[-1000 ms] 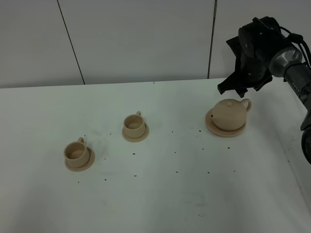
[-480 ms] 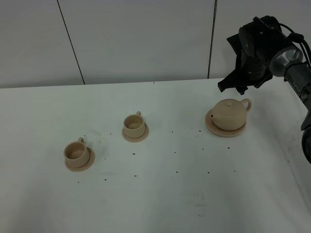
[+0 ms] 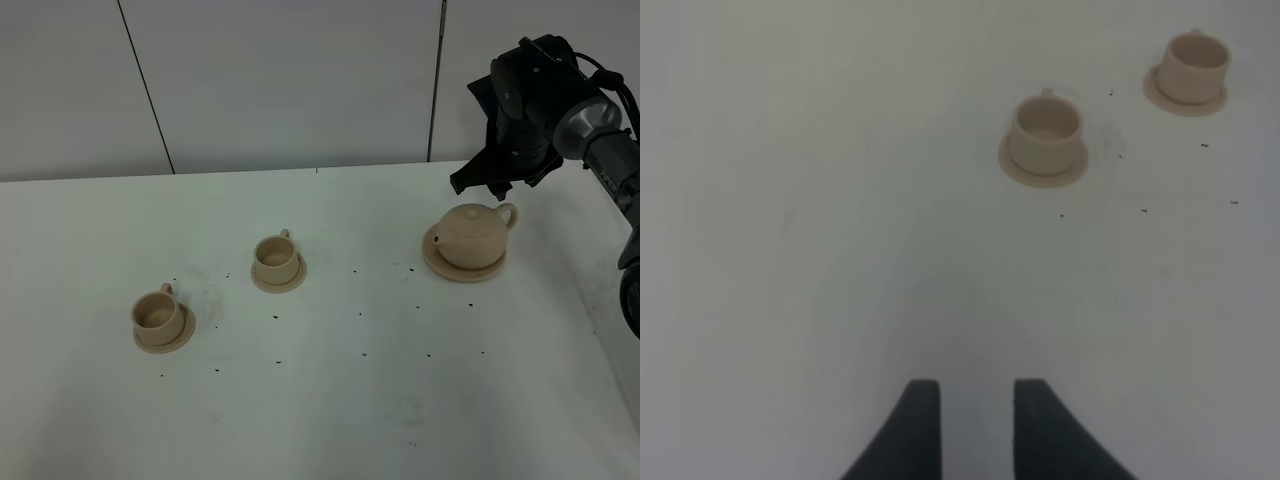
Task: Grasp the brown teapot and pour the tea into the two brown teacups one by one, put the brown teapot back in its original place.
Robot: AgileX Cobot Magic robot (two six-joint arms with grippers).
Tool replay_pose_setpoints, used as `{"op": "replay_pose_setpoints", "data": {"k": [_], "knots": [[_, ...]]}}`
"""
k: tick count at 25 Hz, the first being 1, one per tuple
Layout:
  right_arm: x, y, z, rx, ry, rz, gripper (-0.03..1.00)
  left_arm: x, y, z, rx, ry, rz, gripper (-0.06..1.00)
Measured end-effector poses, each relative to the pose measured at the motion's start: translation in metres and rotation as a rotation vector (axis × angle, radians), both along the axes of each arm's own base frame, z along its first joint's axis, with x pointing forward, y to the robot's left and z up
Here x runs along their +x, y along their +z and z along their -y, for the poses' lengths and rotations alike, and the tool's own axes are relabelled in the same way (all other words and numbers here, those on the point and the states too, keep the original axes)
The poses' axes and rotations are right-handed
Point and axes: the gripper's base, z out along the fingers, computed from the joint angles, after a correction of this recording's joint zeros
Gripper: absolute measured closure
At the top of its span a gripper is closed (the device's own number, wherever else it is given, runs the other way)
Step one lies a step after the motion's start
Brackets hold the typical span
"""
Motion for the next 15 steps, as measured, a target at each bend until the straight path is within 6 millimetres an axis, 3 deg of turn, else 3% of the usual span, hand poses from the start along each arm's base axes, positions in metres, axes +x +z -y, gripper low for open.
{"op": "replay_pose_setpoints", "data": {"k": [15], "knots": [[0.0010,-0.0002,0.0055,0.002,-0.011,-0.004,0.56,0.0000,0.0000,0.0000,0.000,0.000,0.000,0.70]]}}
